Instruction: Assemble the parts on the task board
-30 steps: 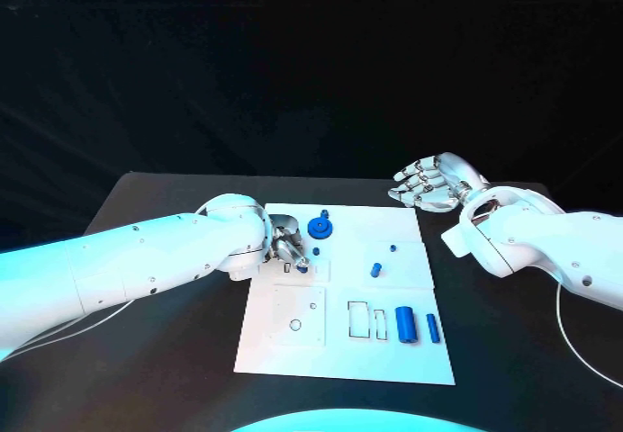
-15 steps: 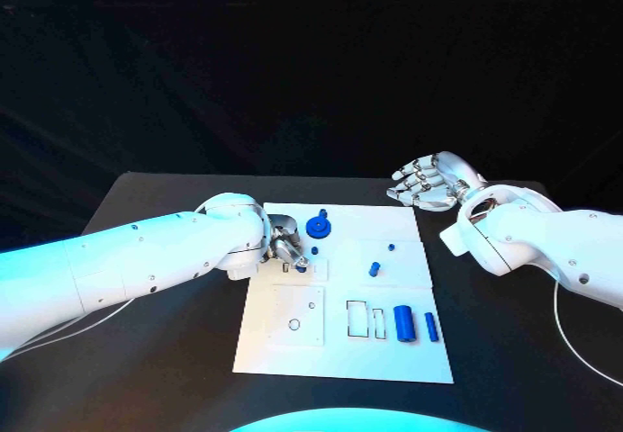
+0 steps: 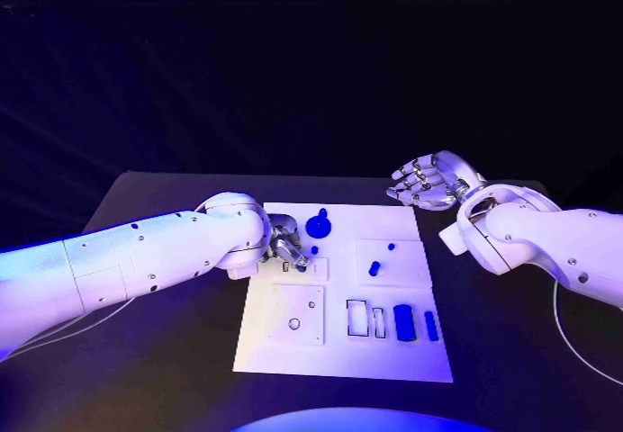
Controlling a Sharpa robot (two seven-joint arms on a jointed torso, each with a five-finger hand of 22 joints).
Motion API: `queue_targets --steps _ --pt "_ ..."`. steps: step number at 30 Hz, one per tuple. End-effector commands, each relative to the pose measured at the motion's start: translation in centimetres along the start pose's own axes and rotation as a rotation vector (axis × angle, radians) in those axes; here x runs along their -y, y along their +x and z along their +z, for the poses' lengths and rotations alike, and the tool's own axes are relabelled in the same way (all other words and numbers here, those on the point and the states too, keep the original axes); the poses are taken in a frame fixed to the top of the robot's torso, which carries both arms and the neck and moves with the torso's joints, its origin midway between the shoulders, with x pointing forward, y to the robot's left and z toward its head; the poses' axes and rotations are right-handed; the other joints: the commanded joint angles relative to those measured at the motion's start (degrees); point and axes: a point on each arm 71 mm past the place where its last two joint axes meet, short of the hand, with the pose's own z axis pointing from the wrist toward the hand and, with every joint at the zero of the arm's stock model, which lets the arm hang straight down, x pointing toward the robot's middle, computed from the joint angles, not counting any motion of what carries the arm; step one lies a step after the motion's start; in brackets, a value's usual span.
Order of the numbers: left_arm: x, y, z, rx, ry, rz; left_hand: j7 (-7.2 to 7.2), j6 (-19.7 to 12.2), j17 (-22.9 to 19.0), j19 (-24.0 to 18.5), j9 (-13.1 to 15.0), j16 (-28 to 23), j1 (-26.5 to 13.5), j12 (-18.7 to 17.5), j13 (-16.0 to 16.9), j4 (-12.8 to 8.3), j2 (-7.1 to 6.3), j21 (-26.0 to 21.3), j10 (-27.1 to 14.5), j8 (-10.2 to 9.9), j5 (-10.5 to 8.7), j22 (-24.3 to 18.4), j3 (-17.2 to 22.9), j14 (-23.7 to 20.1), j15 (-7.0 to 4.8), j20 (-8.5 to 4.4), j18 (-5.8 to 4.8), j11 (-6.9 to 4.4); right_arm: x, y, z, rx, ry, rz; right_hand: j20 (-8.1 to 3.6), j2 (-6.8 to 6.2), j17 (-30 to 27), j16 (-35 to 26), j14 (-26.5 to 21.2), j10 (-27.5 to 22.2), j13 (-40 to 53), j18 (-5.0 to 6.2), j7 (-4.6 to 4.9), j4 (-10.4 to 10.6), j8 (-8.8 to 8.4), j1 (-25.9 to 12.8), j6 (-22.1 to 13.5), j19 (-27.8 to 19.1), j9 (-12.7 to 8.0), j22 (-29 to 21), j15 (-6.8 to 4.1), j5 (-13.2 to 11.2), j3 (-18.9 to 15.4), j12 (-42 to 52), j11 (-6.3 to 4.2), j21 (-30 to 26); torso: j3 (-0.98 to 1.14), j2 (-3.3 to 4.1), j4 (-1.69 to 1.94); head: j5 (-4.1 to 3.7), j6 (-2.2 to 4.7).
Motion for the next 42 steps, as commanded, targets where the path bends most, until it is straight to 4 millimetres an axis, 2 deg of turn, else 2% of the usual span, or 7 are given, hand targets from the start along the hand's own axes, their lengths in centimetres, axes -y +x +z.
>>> queue_targets --steps 1,5,11,17,20,28,42 --pt "0.2 0.8 0.2 -0.043 0.008 0.003 -0.91 1.28 13.86 0.02 0.06 0.37 -0.25 0.39 0.1 -10.05 0.71 0.17 0.56 -0.07 -0.03 0.12 9.82 5.6 -0.56 -0.3 -0.97 -0.09 -0.1 0.1 0.0 -0.01 -0.015 -0.009 -0.01 -0.02 -0.08 -0.38 0.31 0.42 -0.09 0.36 2.13 0.01 -0.31 0.38 0.51 0.58 -0.07 -0.05 -0.12 0.24 0.42 -0.23 0.05 0.02 -0.01 0.03 0.0 0.0 0.02" --pt "0.2 0.7 0.2 -0.044 0.007 0.001 -1.05 1.51 13.88 0.03 0.07 0.39 -1.26 0.36 0.19 -9.54 0.77 0.09 0.67 -0.32 -0.32 0.06 8.7 5.61 -0.63 -0.39 -0.97 -0.17 -0.1 0.1 0.0 -0.01 -0.015 -0.009 -0.01 -0.04 -0.11 -0.4 0.32 0.43 -0.09 0.36 2.13 0.02 -0.32 0.37 0.52 0.58 -0.08 -0.09 -0.12 0.24 0.43 -0.26 0.05 0.02 0.0 0.02 0.03 -0.06 -0.03" --pt "0.0 0.7 0.2 -0.044 0.004 -0.002 -1.46 2.54 13.93 0.21 0.1 0.42 -5.52 0.24 0.5 -5.56 -0.15 -0.11 0.61 -1.18 -1.65 0.1 0.55 5.62 -0.82 -0.62 -1.01 -0.43 0.0 0.1 0.0 -0.011 -0.014 -0.009 0.0 -0.08 -0.14 -0.43 0.32 0.43 -0.1 0.35 2.13 0.05 -0.34 0.33 0.53 0.58 -0.1 -0.13 -0.11 0.23 0.43 -0.29 0.06 0.01 -0.03 -0.01 0.0 -0.07 0.01" --pt "-0.2 0.6 0.2 -0.043 0.001 -0.007 -1.48 3.18 13.96 0.34 0.07 0.43 -6.2 0.24 0.92 -1.8 -0.11 -0.24 0.53 -2.15 -1.9 0.17 -7.48 5.62 -0.88 -0.68 -1.04 -0.45 0.0 0.1 0.0 -0.01 -0.012 -0.009 0.09 -0.25 -0.46 -0.88 0.02 0.54 -0.1 0.29 2.17 0.17 -0.46 0.09 0.61 0.34 -0.22 -0.58 0.02 0.16 0.47 -0.51 0.11 -0.13 -0.03 -0.03 0.0 -0.05 0.15" --pt "-0.2 0.6 0.2 -0.041 0.001 -0.009 -1.47 3.32 13.96 0.38 0.09 0.43 -5.97 0.16 0.93 -0.85 -0.15 -0.26 0.48 -2.37 -1.96 0.2 -9.35 5.62 -0.87 -0.7 -1.05 -0.43 0.0 0.1 0.0 -0.01 -0.011 -0.009 0.18 -0.33 -0.74 -1.27 -0.28 0.61 -0.1 0.27 2.2 0.2 -0.56 0.01 0.67 0.03 -0.33 -0.98 0.13 0.14 0.56 -0.7 0.16 -0.22 -0.06 -0.03 0.02 -0.06 0.15" --pt "-0.4 0.6 0.3 -0.039 -0.001 -0.024 -1.47 3.48 14.0 0.39 0.13 0.45 -5.54 0.21 1.15 0.68 -0.14 -0.31 0.53 -2.66 -1.93 0.19 -11.86 5.63 -0.87 -0.71 -1.04 -0.43 0.1 0.1 0.0 -0.009 -0.011 -0.009 0.3 -0.39 -1.03 -1.64 -0.54 0.65 -0.1 0.26 2.25 0.2 -0.67 -0.06 0.71 -0.28 -0.43 -1.38 0.24 0.12 0.64 -0.89 0.22 -0.26 -0.01 -0.04 0.04 -0.07 0.24" --pt "-1.0 0.1 -0.4 -0.014 0.005 -0.062 -1.44 3.55 13.85 0.36 0.36 0.38 -4.98 0.05 1.16 3.78 -0.49 -0.42 0.46 -2.95 -1.96 0.11 -15.66 5.59 -0.88 -0.72 -1.01 -0.4 0.2 0.1 0.0 -0.001 -0.012 -0.008 0.55 -0.53 -1.67 -2.44 -1.18 0.86 -0.08 0.25 2.31 0.2 -0.82 -0.18 0.88 -0.98 -0.62 -2.22 0.49 0.04 0.76 -1.21 0.31 -0.28 -0.04 -0.05 -0.05 -0.08 0.93"
